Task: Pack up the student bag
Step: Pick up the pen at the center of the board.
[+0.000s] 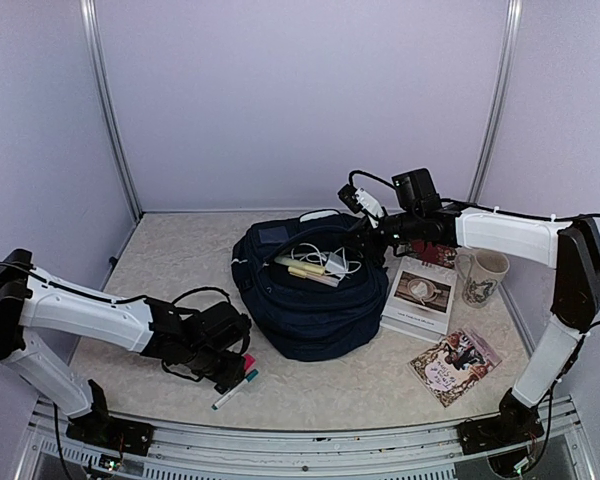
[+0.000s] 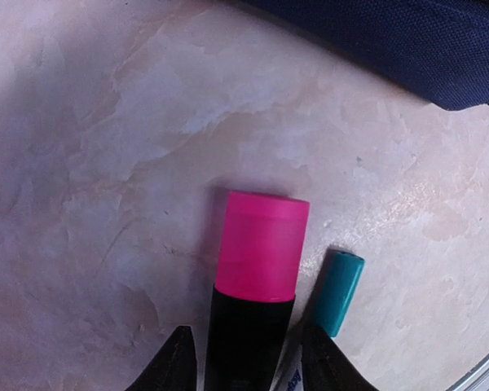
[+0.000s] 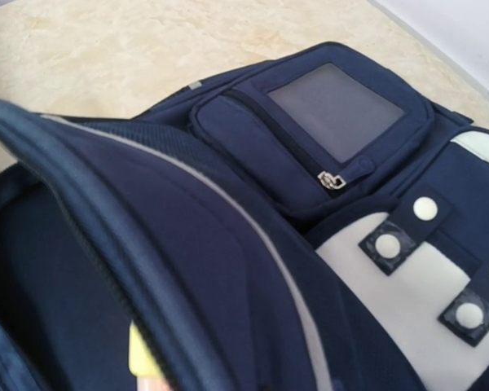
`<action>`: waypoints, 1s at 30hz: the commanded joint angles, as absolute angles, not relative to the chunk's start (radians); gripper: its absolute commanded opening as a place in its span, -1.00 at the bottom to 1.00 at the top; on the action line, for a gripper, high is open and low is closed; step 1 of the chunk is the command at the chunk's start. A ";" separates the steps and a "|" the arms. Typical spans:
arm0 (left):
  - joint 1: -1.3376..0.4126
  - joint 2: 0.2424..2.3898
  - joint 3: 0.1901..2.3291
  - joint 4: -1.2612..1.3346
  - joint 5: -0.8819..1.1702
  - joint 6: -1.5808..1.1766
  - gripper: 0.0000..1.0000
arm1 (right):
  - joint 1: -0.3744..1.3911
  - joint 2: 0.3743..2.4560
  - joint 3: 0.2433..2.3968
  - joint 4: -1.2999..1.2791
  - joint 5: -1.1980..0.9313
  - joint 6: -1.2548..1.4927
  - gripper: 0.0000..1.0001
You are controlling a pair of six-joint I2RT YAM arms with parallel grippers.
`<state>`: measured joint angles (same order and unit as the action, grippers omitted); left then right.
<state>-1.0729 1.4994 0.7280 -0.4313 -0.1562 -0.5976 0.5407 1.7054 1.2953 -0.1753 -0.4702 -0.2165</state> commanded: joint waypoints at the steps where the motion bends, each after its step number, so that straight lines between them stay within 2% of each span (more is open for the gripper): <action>1: -1.079 1.521 0.724 -0.451 -0.154 -0.582 -0.09 | 0.535 1.693 1.315 -0.132 -0.484 -0.216 -1.00; 8: -1.074 1.600 0.732 -0.468 -0.149 -0.573 -0.09 | 0.535 1.697 1.324 -0.137 -0.492 -0.213 -1.00; 13: -1.077 1.595 0.758 -0.471 -0.158 -0.567 -0.46 | 0.535 1.689 1.317 -0.142 -0.486 -0.212 -1.00; 19: -1.067 1.496 0.832 -0.520 -0.274 -0.529 -0.56 | 0.535 1.684 1.322 -0.141 -0.499 -0.207 -1.00; 25: -1.130 1.383 0.887 -0.497 -0.321 -0.442 -0.57 | 0.535 1.677 1.326 -0.139 -0.503 -0.200 -1.00; 30: -1.186 1.393 1.003 -0.417 -0.406 -0.248 -0.45 | 0.535 1.674 1.334 -0.142 -0.508 -0.202 -1.00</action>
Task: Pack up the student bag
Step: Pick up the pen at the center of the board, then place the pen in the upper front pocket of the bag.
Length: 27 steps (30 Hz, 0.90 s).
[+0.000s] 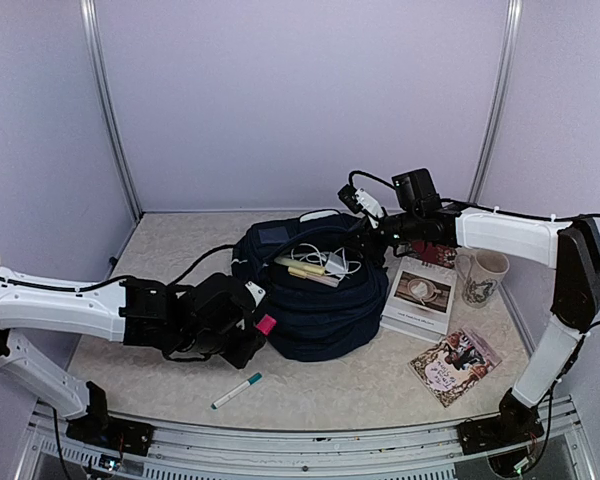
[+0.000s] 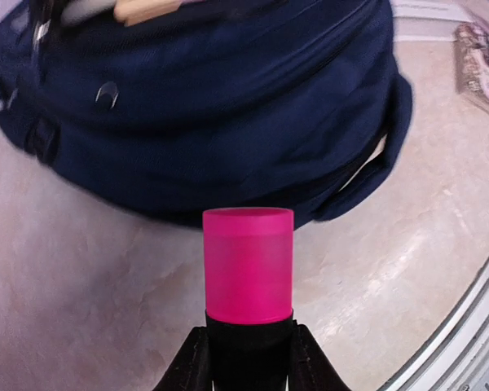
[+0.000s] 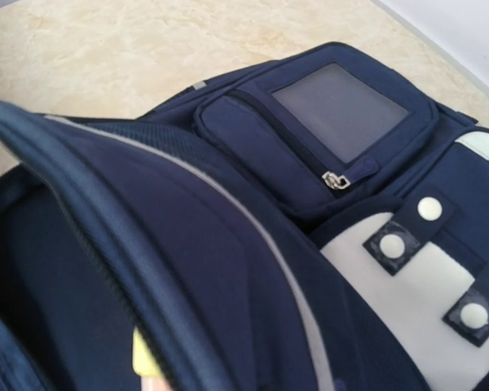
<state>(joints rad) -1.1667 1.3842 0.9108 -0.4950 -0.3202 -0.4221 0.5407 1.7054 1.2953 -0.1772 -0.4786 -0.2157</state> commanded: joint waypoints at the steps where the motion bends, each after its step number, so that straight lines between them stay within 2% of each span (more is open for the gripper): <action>1: -1.168 1.420 1.035 -0.400 -0.428 -0.201 -0.45 | 0.535 1.674 1.335 -0.142 -0.511 -0.200 -1.00; 6: -1.083 1.603 1.227 -0.244 -0.501 0.069 -0.46 | 0.535 1.675 1.336 -0.142 -0.528 -0.190 -1.00; 15: -0.986 1.946 1.493 -0.162 -0.528 0.312 -0.49 | 0.535 1.669 1.333 -0.150 -0.546 -0.171 -1.00; 16: -0.986 1.972 1.515 -0.166 -0.548 0.325 -0.38 | 0.535 1.669 1.333 -0.151 -0.546 -0.171 -1.00; 19: -0.987 2.002 1.548 -0.180 -0.577 0.326 0.31 | 0.535 1.664 1.326 -0.147 -0.546 -0.168 -1.00; 20: -0.988 1.993 1.544 -0.181 -0.573 0.324 0.45 | 0.535 1.662 1.322 -0.145 -0.546 -0.169 -1.00; 22: -0.990 1.953 1.523 -0.181 -0.552 0.316 0.61 | 0.535 1.660 1.320 -0.141 -0.546 -0.172 -1.00; 27: -1.032 1.771 1.409 -0.161 -0.430 0.289 0.80 | 0.535 1.670 1.329 -0.140 -0.556 -0.173 -1.00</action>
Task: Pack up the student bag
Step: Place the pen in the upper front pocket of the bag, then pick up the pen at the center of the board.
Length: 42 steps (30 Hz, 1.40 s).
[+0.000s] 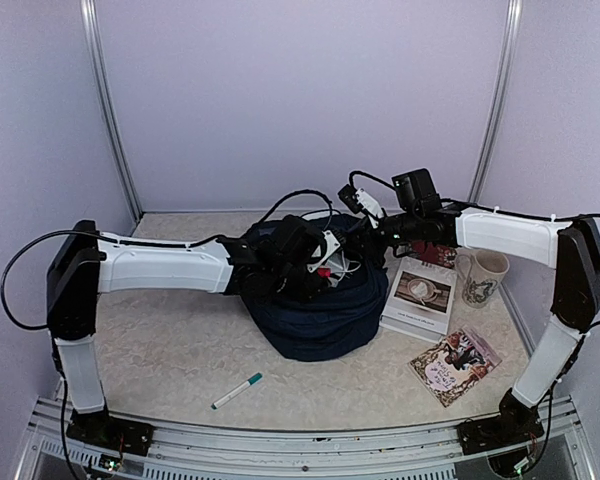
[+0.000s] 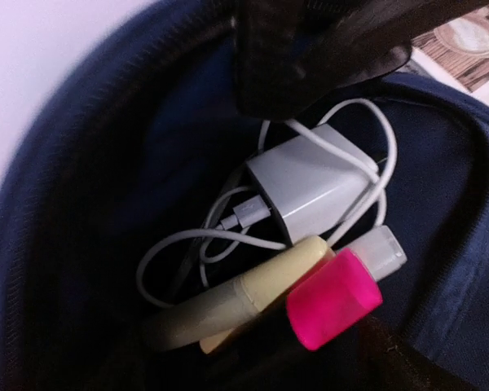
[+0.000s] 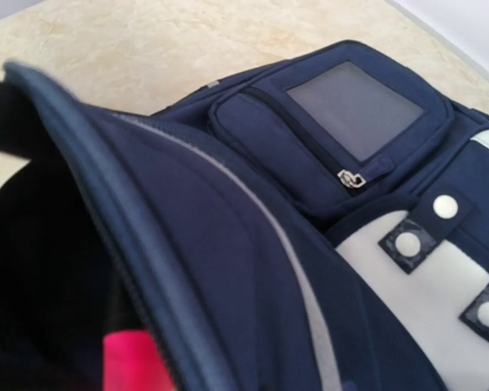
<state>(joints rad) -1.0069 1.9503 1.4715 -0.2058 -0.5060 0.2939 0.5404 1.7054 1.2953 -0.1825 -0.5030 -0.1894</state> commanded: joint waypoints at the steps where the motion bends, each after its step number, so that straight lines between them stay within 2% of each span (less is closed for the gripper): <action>1: -1.046 1.725 1.379 -0.170 -0.385 0.271 0.81 | 0.535 1.672 1.330 -0.140 -0.557 -0.172 -1.00; 3: -1.061 1.643 1.331 -0.222 -0.259 0.209 0.83 | 0.535 1.672 1.326 -0.139 -0.558 -0.174 -1.00; 6: -1.055 1.573 1.307 -0.386 -0.081 0.037 0.69 | 0.535 1.672 1.317 -0.140 -0.551 -0.180 -1.00; 9: -1.053 1.531 1.247 -0.557 -0.008 -0.096 0.56 | 0.535 1.674 1.310 -0.139 -0.552 -0.183 -1.00; 13: -1.068 1.523 1.135 -0.737 0.132 -0.202 0.49 | 0.535 1.681 1.308 -0.128 -0.561 -0.178 -1.00; 19: -1.115 1.529 1.022 -0.831 0.164 -0.267 0.48 | 0.535 1.706 1.315 -0.132 -0.571 -0.171 -1.00; 22: -1.103 1.568 0.976 -0.841 0.108 -0.277 0.47 | 0.535 1.716 1.320 -0.143 -0.573 -0.171 -1.00; 26: -1.109 1.668 0.976 -0.810 0.140 -0.230 0.33 | 0.535 1.720 1.330 -0.160 -0.571 -0.168 -1.00; 31: -1.113 1.750 1.001 -0.805 0.077 -0.229 0.26 | 0.535 1.706 1.330 -0.170 -0.563 -0.179 -1.00; 34: -1.109 1.782 1.002 -0.812 0.050 -0.248 0.12 | 0.535 1.698 1.324 -0.168 -0.557 -0.187 -1.00; 39: -1.113 1.801 1.005 -0.812 0.040 -0.252 -0.35 | 0.535 1.702 1.327 -0.167 -0.560 -0.192 -1.00; 42: -1.110 1.780 1.013 -0.817 0.011 -0.254 -0.54 | 0.535 1.704 1.330 -0.169 -0.563 -0.193 -1.00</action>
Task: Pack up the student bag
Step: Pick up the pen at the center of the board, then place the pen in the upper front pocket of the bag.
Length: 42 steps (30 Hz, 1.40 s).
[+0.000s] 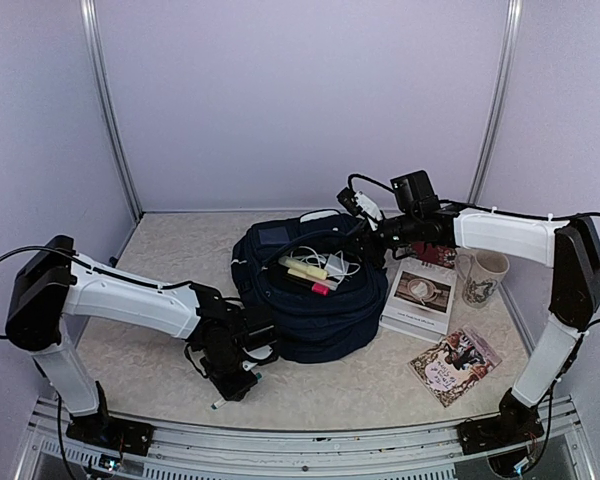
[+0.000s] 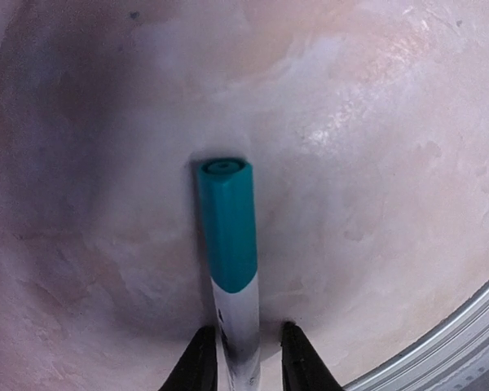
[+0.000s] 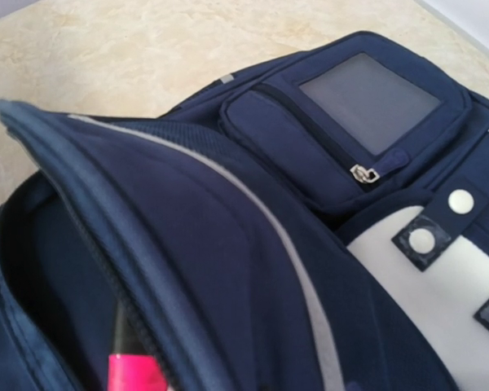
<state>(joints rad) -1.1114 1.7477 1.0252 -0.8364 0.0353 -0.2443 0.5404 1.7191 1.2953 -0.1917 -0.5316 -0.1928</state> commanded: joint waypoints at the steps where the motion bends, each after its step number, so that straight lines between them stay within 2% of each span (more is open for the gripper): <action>1: -1.109 1.772 1.020 -0.822 -0.003 -0.255 -0.60 | 0.535 1.704 1.329 -0.168 -0.563 -0.193 -1.00; 7: -1.100 1.727 1.034 -0.801 -0.067 -0.241 -1.00 | 0.535 1.703 1.331 -0.167 -0.557 -0.196 -1.00; 13: -1.105 1.708 1.070 -0.813 -0.078 -0.209 -1.00 | 0.535 1.703 1.343 -0.183 -0.552 -0.201 -1.00; 20: -1.238 1.631 1.127 -0.762 -0.085 -0.070 -1.00 | 0.535 1.705 1.326 -0.157 -0.550 -0.187 -1.00; 24: -1.224 1.669 1.240 -0.695 -0.301 0.040 -1.00 | 0.535 1.707 1.316 -0.140 -0.567 -0.189 -1.00; 29: -1.134 1.818 1.509 -0.610 -0.393 0.203 -1.00 | 0.535 1.714 1.353 -0.167 -0.575 -0.175 -1.00; 36: -1.018 1.954 1.626 -0.422 -0.651 0.426 -1.00 | 0.535 1.675 1.312 -0.124 -0.571 -0.166 -1.00; 38: -1.011 1.990 1.639 -0.399 -0.725 0.482 -0.90 | 0.535 1.672 1.312 -0.128 -0.569 -0.165 -1.00; 39: -1.013 2.004 1.641 -0.398 -0.734 0.501 -0.76 | 0.535 1.670 1.310 -0.131 -0.567 -0.167 -1.00; 42: -1.025 2.019 1.625 -0.397 -0.721 0.523 -0.01 | 0.535 1.665 1.306 -0.130 -0.561 -0.172 -1.00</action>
<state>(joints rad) -1.0035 1.9923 1.6173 -0.4461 -0.6369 0.4259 0.5400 1.7187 1.3003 -0.1917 -0.5316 -0.1852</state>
